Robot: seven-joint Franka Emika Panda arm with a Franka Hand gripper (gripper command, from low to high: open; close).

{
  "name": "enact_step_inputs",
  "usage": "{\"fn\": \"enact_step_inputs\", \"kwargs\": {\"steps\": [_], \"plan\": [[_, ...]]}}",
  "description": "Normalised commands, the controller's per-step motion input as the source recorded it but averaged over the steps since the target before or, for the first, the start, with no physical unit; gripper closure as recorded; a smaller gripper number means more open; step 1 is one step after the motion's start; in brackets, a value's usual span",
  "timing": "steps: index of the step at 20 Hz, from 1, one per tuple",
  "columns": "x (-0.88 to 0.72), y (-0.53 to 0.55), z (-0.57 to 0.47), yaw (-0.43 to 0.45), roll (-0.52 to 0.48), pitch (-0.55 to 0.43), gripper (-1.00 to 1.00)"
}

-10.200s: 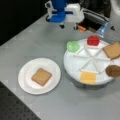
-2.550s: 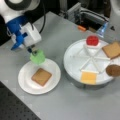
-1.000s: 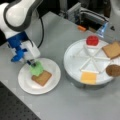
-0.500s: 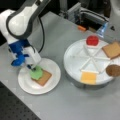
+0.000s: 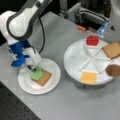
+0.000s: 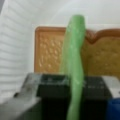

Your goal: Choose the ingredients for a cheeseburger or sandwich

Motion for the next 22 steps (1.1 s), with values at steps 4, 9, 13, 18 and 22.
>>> {"fn": "enact_step_inputs", "kwargs": {"steps": [4,9,13,18,22], "plan": [[0.04,0.03,0.06,0.174,-0.010,0.013,1.00],[0.01,0.04,0.07,0.153,-0.015,0.005,1.00],[0.01,0.04,0.01,0.150,-0.042,-0.004,1.00],[0.01,0.05,-0.02,0.140,-0.074,-0.013,-1.00],[-0.01,0.06,-0.01,0.123,-0.094,-0.017,-1.00]]}}
